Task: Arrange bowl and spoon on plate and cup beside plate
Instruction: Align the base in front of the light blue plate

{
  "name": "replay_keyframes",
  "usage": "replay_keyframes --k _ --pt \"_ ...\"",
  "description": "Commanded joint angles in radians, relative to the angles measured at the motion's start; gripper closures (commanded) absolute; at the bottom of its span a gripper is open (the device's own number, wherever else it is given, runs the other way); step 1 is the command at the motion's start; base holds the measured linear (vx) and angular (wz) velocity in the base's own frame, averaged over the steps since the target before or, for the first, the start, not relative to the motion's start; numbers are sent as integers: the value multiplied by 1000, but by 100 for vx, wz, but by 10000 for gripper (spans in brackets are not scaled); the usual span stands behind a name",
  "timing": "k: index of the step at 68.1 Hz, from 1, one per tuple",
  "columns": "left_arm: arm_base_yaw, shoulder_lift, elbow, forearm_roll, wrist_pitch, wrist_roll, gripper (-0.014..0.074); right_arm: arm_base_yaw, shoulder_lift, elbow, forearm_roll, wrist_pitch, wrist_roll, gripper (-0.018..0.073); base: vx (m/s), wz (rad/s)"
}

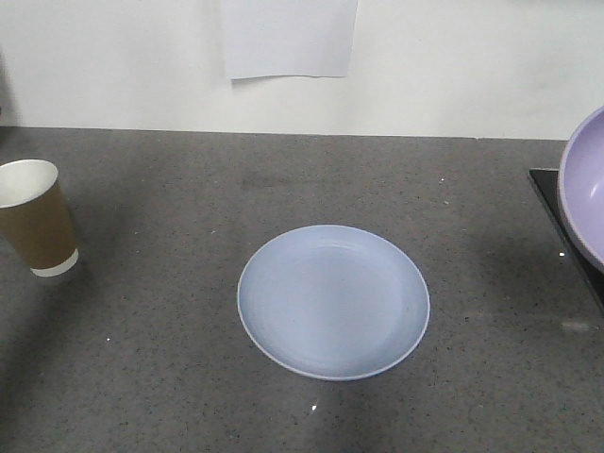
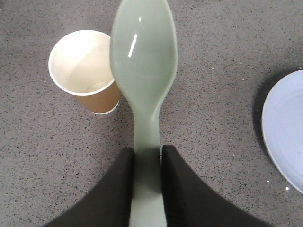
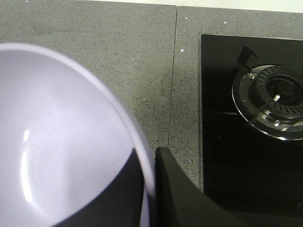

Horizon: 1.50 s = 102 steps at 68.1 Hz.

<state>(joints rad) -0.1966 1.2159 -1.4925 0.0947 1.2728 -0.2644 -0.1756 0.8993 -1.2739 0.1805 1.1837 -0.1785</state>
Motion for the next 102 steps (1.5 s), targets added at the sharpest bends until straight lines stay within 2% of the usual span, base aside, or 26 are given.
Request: replay_keyframes --k 1,102 --pt "1 -24 -25 2 -49 -4 603 -6 -7 -26 8 -62 -5 566 2 6" --pt "1 -24 -25 2 -49 -4 603 -6 -7 -26 8 -62 -5 566 0 0"
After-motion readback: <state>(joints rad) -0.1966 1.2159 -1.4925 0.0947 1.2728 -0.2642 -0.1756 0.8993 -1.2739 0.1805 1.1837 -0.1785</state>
